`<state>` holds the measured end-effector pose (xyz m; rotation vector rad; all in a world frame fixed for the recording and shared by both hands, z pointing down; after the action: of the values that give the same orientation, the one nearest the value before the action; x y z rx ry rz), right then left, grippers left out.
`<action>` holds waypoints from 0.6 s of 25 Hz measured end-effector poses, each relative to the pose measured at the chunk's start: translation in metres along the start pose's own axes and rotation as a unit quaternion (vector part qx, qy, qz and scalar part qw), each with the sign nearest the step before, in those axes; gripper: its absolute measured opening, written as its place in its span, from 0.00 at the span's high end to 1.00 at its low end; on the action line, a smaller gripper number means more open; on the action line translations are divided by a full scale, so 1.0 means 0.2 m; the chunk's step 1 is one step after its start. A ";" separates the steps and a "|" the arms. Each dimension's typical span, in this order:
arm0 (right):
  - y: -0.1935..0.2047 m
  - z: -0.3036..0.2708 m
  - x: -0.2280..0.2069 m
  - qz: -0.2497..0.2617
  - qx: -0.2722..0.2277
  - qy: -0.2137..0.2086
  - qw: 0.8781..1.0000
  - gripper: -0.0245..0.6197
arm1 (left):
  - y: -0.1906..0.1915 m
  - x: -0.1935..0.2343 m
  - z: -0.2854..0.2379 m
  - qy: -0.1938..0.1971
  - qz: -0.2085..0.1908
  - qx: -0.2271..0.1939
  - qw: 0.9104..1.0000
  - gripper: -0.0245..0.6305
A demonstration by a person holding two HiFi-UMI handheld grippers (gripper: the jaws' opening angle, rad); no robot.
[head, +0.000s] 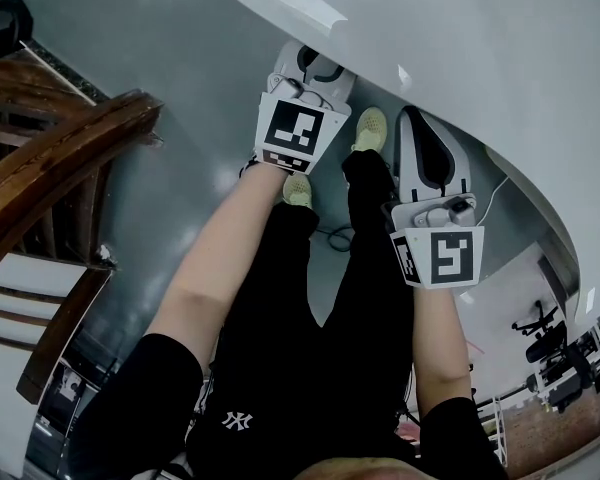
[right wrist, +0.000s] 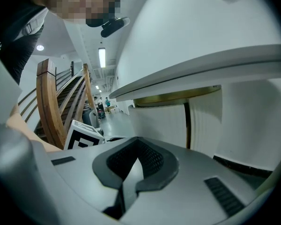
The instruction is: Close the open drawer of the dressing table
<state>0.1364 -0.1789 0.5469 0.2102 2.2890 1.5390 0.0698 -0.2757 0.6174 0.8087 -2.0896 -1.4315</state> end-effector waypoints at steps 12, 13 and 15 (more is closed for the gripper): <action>-0.03 -0.04 -0.04 0.003 -0.004 0.003 1.000 0.94 | -0.05 0.01 -0.09 0.006 -0.002 -0.020 1.000 0.80; -0.03 -0.04 -0.04 0.003 -0.003 0.003 1.000 0.94 | -0.05 0.01 -0.09 0.006 -0.001 -0.022 1.000 0.80; -0.03 -0.05 -0.03 0.002 -0.001 0.002 1.000 0.94 | -0.05 0.00 -0.09 0.007 0.006 -0.022 1.000 0.79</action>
<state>0.1385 -0.1909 0.5465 0.2130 2.2905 1.5459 0.0835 -0.2904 0.6131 0.7868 -2.0414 -1.4556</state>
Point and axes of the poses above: the fingertips, and each gripper's own axes: z backward along the fingers, x to its left, y out of its underside, the point moved 2 cm from there along z, backward along the fingers, and after that the axes turned 1 degree about -z, right-handed, at the moved point
